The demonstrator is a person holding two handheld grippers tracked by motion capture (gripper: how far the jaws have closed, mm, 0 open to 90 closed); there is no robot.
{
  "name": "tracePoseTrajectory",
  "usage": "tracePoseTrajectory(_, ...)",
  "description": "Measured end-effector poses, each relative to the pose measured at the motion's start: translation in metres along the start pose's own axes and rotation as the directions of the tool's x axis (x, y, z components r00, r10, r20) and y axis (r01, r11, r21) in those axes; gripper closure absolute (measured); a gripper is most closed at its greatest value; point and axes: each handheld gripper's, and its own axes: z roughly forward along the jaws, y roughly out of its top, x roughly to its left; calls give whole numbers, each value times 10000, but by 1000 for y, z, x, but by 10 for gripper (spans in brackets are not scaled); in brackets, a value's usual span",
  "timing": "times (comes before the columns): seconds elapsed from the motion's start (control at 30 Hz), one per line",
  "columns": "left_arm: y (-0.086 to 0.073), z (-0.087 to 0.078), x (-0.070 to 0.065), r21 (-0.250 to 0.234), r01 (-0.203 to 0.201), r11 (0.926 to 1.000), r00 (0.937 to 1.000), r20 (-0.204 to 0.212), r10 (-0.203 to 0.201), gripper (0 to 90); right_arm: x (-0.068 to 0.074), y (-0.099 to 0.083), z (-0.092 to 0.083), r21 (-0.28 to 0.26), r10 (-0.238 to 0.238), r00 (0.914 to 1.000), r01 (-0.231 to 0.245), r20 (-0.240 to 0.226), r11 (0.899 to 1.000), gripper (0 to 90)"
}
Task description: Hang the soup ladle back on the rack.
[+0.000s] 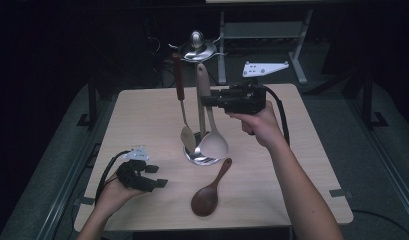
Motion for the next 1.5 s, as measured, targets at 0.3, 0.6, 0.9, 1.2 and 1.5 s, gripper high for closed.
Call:
tracePoseTrajectory(0.3, 0, 2, -1, 174, 15, 9998, 10000, 67, -16, 311, 0, 2, 2, -94, 136, 9999, -136, 41, 9999, 704)
tracePoseTrajectory(0.6, 0, 2, -1, 201, 31, 9998, 9999, 122, -33, 312, 1, 3, 0, -380, 422, 9986, -433, -306, 9983, 713)
tracePoseTrajectory(0.9, 0, 3, -1, 339, 66, 9994, 9998, 169, -72, 312, -2, 5, 6, -250, 697, 9971, -705, -295, 9972, 701)
tracePoseTrajectory(1.2, -1, 3, -1, 367, 82, 9993, 9998, 182, -89, 312, -8, 7, 5, -478, 1071, 9941, -1078, -173, 9930, 644)
tracePoseTrajectory(1.5, -1, 5, -2, 491, 113, 9987, 9998, 184, -122, 312, -7, 9, 2, -648, 954, 9953, -940, 190, 9935, 627)
